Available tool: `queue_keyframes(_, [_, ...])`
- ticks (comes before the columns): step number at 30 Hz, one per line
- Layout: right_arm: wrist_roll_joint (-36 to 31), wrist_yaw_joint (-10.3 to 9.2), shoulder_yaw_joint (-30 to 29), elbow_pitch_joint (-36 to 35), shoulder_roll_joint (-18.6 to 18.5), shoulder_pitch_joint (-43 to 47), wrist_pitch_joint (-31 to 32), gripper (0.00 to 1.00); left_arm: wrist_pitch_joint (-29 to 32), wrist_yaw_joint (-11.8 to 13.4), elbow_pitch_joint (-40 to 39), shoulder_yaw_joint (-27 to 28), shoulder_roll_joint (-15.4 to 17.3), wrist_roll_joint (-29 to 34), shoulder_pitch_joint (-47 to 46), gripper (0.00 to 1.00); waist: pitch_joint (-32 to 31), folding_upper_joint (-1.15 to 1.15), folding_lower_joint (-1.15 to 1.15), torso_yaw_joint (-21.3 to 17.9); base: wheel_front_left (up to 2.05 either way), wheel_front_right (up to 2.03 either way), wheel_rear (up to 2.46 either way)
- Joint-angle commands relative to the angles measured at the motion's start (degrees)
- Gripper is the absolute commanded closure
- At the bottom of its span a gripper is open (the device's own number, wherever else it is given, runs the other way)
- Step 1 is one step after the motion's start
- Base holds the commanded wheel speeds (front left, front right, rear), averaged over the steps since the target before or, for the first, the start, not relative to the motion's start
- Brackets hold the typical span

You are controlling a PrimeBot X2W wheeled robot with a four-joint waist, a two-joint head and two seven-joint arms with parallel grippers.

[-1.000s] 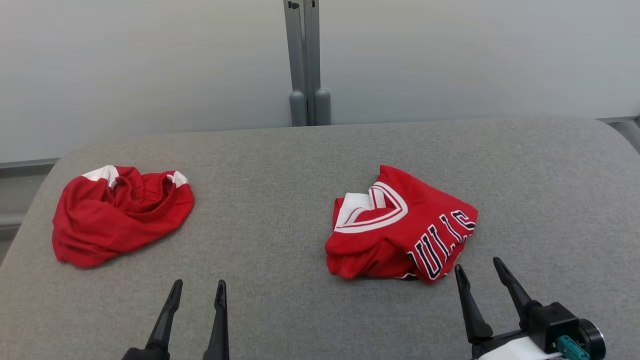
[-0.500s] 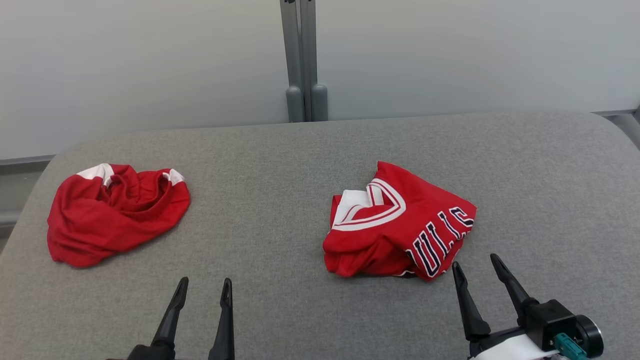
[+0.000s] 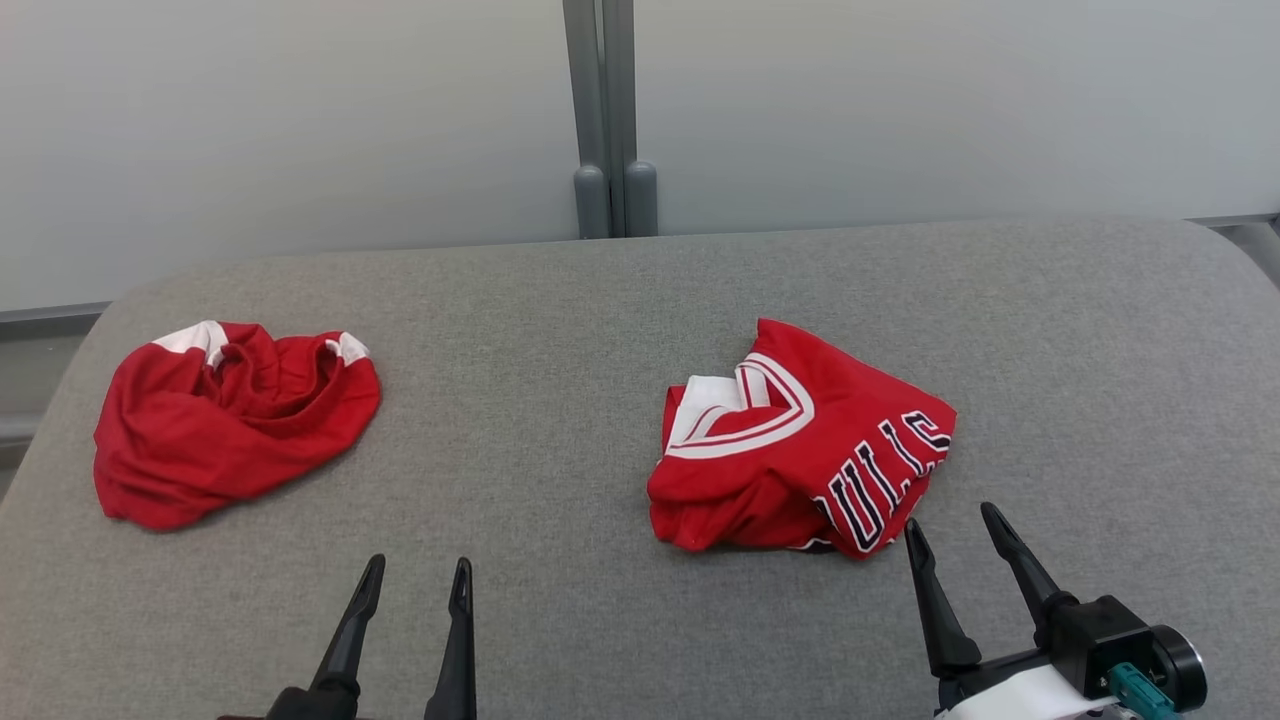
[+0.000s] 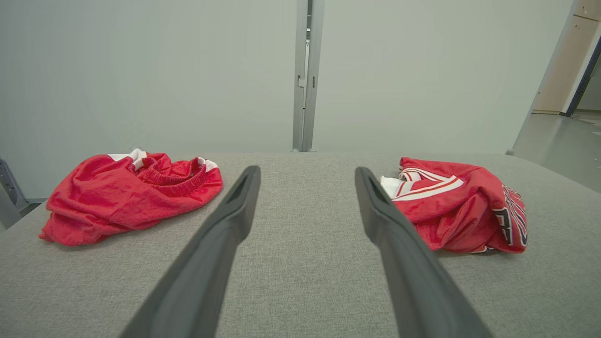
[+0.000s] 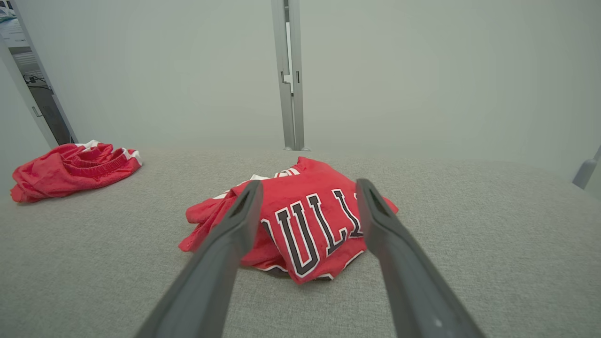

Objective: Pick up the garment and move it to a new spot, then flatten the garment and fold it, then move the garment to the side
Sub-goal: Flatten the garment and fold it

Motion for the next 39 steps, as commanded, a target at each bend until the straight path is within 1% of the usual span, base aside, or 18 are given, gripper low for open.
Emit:
queue_keyframes(1, [-0.3, -0.08, 0.2, -0.3, 0.0, -0.8, -0.2, 0.0, 0.0, 0.1, 0.5, -0.1, 0.0, 0.7, -1.3, 0.0, 0.4, 0.0, 0.0, -0.2, 0.0, 0.0, 0.0])
queue_keyframes(6, [-0.6, -0.08, 0.5, -0.4, 0.0, -1.6, -0.2, 0.0, 0.0, -1.1, 3.4, -0.9, 0.0, -1.7, -4.0, 0.0, 2.1, 0.0, 0.0, -1.2, 0.0, 0.0, 0.0])
queue_keyframes(11, [-1.4, -0.08, 1.0, -0.5, 0.0, -2.8, -0.2, 0.0, 0.0, -3.4, 8.2, -3.6, 0.0, -2.7, -11.3, 0.0, 5.1, 0.0, 0.0, -2.1, 0.0, 0.0, 0.0])
queue_keyframes(15, [-1.7, -0.08, 1.8, -0.9, -0.1, -4.8, -0.2, 0.0, 0.0, -4.4, 14.5, -6.9, 0.0, -4.8, -19.5, 0.0, 8.5, 0.0, 0.0, -3.0, 0.0, 0.0, 0.0])
queue_keyframes(17, [-1.8, -0.08, 2.1, -1.0, -0.2, -5.8, -0.2, 0.0, 0.0, -4.7, 19.7, -9.5, 0.0, -7.8, -23.2, 0.0, 9.9, 0.0, 0.0, -3.6, 0.0, 0.0, 0.0])
queue_keyframes(19, [-1.8, -0.08, 2.4, -1.1, -0.2, -6.7, -0.2, 0.0, 1.1, -4.7, 24.4, -12.4, 0.1, -11.0, -27.6, 0.0, 11.0, 0.0, 0.0, -4.2, 0.0, 0.0, 0.0])
queue_keyframes(20, [-1.8, -0.08, 2.6, -1.2, -0.2, -7.2, -0.2, 0.0, 2.2, -4.8, 26.4, -14.7, 0.1, -13.0, -29.8, 0.0, 11.7, 0.0, 0.0, -4.6, 0.0, 0.0, 0.0])
queue_keyframes(24, [-1.8, -0.08, 3.1, -1.5, -0.2, -8.6, -0.2, 0.0, 5.5, -4.8, 31.8, -20.4, 0.2, -20.4, -35.7, 0.0, 13.7, 0.0, 0.0, -6.0, 0.0, 0.0, 0.0])
queue_keyframes(26, [-1.5, -0.08, 3.4, -1.7, -0.2, -9.1, -0.2, 0.0, 6.4, -4.8, 33.8, -22.4, 0.9, -23.0, -38.1, 0.0, 14.5, 0.0, 0.0, -6.7, 0.0, 0.0, 0.0])
queue_keyframes(29, [-1.3, -0.08, 3.6, -1.8, -0.2, -9.6, -0.2, 0.0, 6.9, -4.8, 37.3, -23.5, 2.0, -25.4, -40.5, 0.0, 15.5, 0.0, 0.0, -7.4, 0.0, 0.0, 0.0])
queue_keyframes(32, [-1.1, -0.08, 3.4, -2.0, -0.1, -10.0, -0.2, 0.0, 7.8, -4.8, 40.5, -24.4, 1.6, -27.3, -42.2, 0.0, 16.2, 0.0, 0.0, -7.8, 0.0, 0.0, 0.0])
queue_keyframes(39, [-1.1, -0.08, 3.4, -2.1, -0.1, -10.5, -0.2, 0.0, 8.7, -4.8, 42.6, -28.4, 2.1, -32.1, -44.4, 0.0, 17.2, 0.0, 0.0, -8.3, 0.0, 0.0, 0.0])
